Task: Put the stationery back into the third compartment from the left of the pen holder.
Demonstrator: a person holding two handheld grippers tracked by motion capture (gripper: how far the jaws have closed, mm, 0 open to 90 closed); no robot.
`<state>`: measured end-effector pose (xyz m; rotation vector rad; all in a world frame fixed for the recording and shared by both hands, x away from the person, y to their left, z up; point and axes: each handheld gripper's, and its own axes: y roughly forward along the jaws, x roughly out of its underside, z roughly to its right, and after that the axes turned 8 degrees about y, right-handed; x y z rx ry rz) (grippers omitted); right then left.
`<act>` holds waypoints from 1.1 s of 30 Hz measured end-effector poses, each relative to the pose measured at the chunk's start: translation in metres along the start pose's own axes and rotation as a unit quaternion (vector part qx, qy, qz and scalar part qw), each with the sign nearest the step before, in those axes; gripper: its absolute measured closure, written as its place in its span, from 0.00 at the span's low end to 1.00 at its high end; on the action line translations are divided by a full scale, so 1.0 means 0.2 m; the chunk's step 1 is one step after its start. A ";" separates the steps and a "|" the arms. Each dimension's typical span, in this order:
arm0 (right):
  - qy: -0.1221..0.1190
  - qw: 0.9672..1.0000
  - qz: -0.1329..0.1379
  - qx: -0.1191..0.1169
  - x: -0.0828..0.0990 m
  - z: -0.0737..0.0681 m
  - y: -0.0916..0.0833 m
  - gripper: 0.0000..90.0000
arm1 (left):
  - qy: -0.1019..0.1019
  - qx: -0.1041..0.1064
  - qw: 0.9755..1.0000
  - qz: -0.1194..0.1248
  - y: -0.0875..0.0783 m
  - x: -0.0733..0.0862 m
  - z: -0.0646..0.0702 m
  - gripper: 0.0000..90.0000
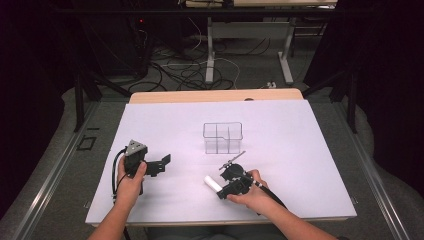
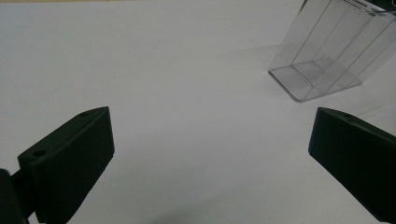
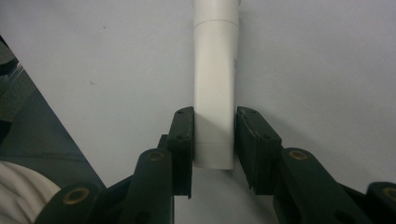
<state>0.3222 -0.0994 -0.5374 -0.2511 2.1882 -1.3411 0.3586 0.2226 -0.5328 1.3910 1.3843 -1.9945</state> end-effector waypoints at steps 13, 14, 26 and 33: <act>0.015 1.000 -0.011 -0.005 -0.02 0.03 -0.02 0.80 | 0.000 0.000 1.000 0.000 0.00 0.00 0.00 0.00; 0.016 1.000 -0.014 -0.009 -0.02 0.03 -0.02 0.80 | 0.000 0.000 1.000 0.000 0.00 0.00 0.00 0.00; 0.008 1.000 -0.014 -0.008 -0.02 0.03 -0.02 0.80 | -0.005 0.002 1.000 0.001 0.00 0.00 0.00 0.00; 0.005 1.000 0.006 -0.009 -0.02 0.02 -0.04 0.80 | -0.014 0.013 1.000 0.005 -0.01 -0.01 0.00 0.00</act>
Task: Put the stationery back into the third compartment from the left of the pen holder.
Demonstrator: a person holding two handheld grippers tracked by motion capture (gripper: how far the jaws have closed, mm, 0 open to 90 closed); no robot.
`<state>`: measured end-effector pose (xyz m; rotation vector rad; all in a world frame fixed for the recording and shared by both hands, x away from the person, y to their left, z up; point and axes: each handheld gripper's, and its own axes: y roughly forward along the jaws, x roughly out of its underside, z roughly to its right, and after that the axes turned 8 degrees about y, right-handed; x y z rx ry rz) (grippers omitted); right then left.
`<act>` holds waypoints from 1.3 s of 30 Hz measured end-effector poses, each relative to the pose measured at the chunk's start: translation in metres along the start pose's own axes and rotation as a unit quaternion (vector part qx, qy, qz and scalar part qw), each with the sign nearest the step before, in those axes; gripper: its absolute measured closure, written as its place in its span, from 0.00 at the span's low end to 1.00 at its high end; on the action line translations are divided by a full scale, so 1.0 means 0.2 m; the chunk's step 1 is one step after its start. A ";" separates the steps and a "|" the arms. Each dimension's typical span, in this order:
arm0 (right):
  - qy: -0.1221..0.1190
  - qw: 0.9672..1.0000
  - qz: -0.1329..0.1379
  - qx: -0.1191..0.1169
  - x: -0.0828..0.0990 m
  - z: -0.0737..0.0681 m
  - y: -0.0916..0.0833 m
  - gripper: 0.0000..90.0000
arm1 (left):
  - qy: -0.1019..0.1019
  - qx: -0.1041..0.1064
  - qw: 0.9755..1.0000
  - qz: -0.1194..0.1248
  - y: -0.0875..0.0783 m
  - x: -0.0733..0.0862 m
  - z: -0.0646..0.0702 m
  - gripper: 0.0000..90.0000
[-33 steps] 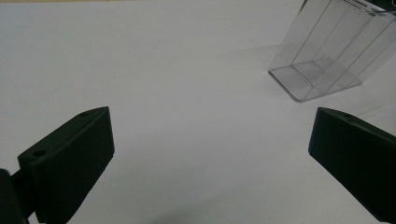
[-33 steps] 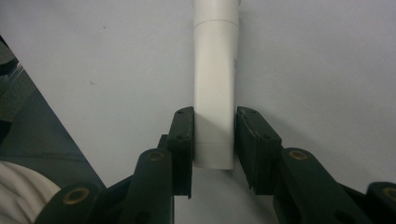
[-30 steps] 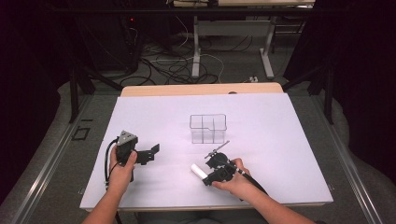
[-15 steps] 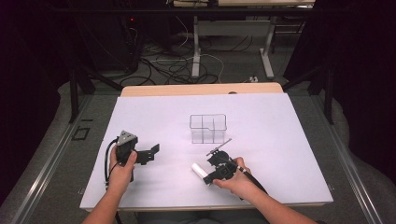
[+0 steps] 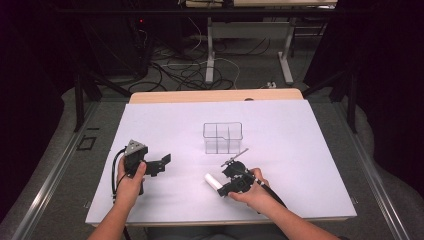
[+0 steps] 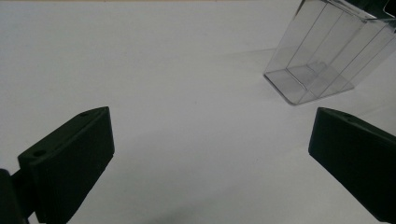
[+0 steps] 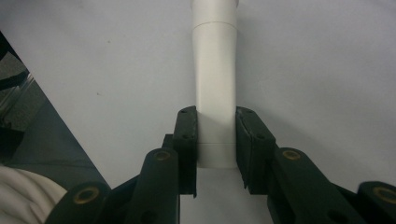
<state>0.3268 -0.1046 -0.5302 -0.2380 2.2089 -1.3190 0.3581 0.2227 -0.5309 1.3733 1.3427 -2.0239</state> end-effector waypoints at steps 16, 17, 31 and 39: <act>-0.059 0.991 0.121 0.017 0.00 -0.02 -0.08 0.80 | -0.039 0.028 0.999 0.009 0.00 -0.02 0.02 0.00; -0.059 0.988 0.142 0.019 0.00 -0.02 -0.08 0.80 | -0.045 0.029 0.999 0.009 0.00 -0.03 0.02 0.00; -0.103 0.966 0.227 0.071 0.00 -0.02 -0.15 0.80 | -0.106 0.085 0.990 0.029 -0.02 -0.10 0.15 0.00; -0.094 0.963 0.242 0.077 0.01 0.00 -0.18 0.80 | -0.118 0.127 0.984 0.032 0.00 -0.12 0.25 0.10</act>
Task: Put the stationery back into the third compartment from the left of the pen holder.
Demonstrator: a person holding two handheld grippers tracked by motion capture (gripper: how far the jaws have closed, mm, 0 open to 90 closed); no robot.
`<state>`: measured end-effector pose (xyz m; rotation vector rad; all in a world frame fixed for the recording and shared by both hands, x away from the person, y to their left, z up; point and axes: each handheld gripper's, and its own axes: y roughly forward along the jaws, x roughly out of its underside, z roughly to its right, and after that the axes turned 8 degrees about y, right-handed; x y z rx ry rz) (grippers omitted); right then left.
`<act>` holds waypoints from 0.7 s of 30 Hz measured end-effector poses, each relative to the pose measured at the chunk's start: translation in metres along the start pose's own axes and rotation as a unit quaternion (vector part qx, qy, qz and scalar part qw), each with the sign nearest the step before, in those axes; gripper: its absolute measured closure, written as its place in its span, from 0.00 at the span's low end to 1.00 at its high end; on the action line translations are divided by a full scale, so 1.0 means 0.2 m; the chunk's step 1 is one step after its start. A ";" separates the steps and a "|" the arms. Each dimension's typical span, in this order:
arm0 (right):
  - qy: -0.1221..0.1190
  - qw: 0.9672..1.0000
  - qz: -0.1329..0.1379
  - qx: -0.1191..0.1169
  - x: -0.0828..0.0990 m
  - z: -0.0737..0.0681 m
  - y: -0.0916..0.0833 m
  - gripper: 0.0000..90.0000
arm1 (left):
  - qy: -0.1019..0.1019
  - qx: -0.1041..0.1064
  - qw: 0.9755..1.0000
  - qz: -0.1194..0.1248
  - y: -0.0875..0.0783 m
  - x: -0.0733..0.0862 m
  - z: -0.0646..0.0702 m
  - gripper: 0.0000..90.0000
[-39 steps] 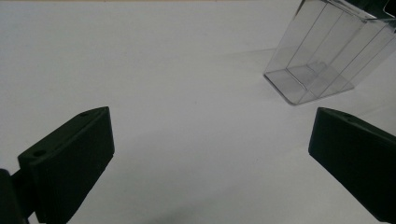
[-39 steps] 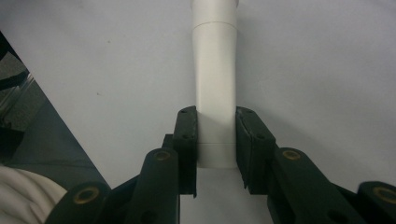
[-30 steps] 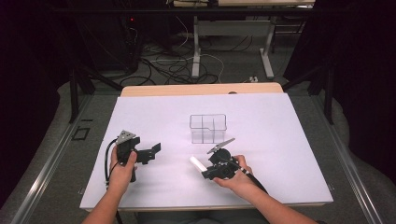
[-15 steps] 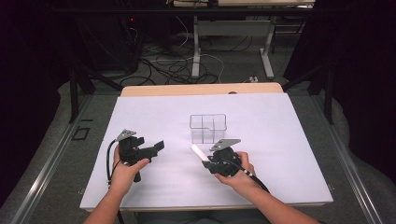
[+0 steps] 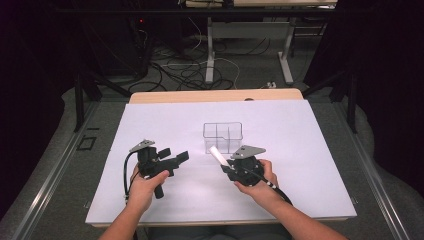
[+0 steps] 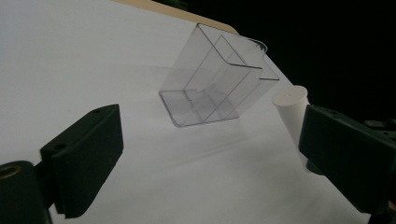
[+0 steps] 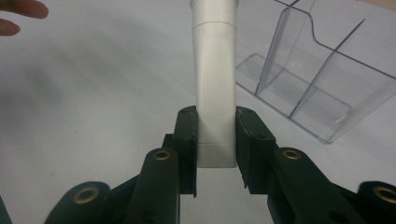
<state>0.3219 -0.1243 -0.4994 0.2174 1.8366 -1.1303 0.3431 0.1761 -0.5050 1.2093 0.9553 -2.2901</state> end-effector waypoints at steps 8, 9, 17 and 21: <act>0.008 1.000 0.006 0.003 0.00 0.00 -0.02 0.80 | 0.001 0.010 1.000 0.005 0.05 0.01 0.10 0.26; 0.008 1.000 0.008 0.004 0.00 0.00 -0.02 0.80 | 0.001 0.010 1.000 0.005 0.05 0.01 0.10 0.27; 0.009 1.000 0.014 0.007 0.00 0.00 -0.02 0.80 | -0.049 0.053 0.997 -0.017 0.13 -0.01 0.18 0.33; 0.007 1.000 0.017 0.003 0.00 -0.01 -0.03 0.80 | -0.067 0.067 0.995 -0.028 0.19 -0.02 0.23 0.39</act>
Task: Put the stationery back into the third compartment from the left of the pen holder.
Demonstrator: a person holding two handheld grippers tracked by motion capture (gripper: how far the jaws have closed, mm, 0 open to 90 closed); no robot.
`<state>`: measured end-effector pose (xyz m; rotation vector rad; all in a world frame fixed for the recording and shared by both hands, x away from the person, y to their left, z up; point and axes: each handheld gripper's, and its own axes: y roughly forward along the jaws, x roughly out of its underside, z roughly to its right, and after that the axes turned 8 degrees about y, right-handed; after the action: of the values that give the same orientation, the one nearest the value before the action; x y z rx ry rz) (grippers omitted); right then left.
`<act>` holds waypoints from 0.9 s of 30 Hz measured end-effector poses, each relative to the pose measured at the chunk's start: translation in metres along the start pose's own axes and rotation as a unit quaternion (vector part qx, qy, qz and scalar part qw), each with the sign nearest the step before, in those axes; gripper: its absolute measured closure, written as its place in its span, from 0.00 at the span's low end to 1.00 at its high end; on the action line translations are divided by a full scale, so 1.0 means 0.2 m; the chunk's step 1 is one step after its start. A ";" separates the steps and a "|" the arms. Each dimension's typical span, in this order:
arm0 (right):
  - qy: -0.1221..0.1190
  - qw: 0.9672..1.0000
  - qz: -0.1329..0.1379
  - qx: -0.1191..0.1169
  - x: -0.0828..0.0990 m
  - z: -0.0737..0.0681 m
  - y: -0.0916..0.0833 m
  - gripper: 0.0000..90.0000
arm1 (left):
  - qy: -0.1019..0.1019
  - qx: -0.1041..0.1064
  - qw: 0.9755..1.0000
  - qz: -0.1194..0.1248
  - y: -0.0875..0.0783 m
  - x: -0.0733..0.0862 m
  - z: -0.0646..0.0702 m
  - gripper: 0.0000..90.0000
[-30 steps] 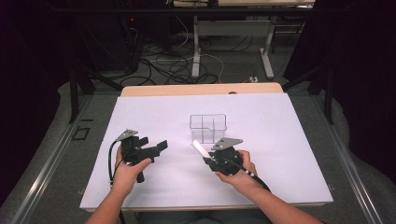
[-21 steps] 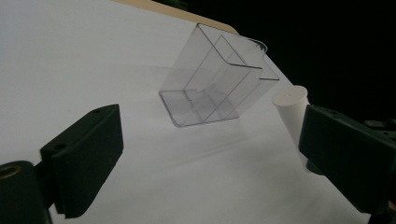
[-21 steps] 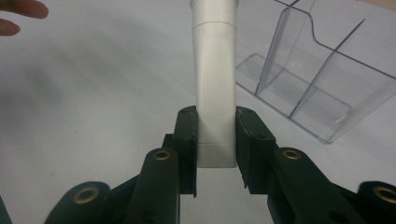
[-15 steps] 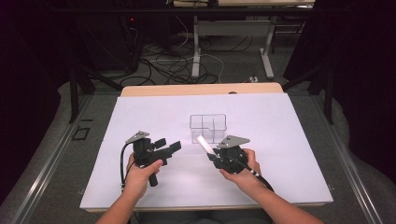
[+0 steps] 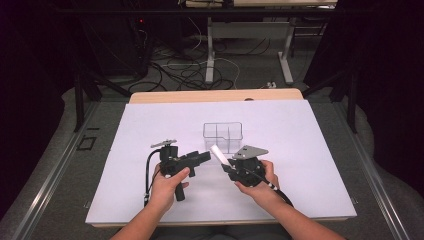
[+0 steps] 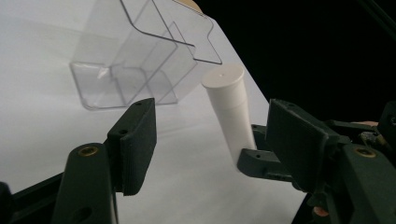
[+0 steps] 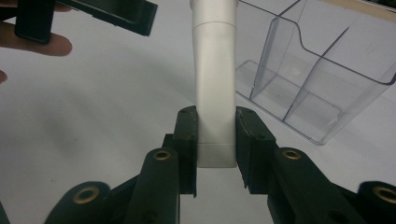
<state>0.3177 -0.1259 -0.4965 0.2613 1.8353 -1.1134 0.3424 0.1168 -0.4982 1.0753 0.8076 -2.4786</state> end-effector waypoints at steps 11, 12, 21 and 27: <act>0.002 1.000 0.000 -0.009 0.00 -0.01 -0.01 0.80 | -0.032 0.032 0.999 -0.025 0.14 0.00 0.05 0.49; 0.002 1.000 0.000 -0.009 0.00 -0.01 -0.01 0.80 | -0.033 0.035 0.999 -0.025 0.15 -0.01 0.05 0.49; 0.004 1.000 0.008 -0.016 0.00 -0.03 -0.02 0.80 | -0.037 0.038 0.998 -0.024 0.20 -0.01 0.07 0.53; 0.002 1.000 0.009 -0.017 0.00 -0.02 -0.02 0.80 | -0.051 0.032 0.998 -0.020 0.20 -0.01 0.07 0.60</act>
<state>0.3126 -0.1242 -0.4933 0.2591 1.8512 -1.0693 0.3559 0.0761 -0.5038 0.9531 0.7302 -2.5849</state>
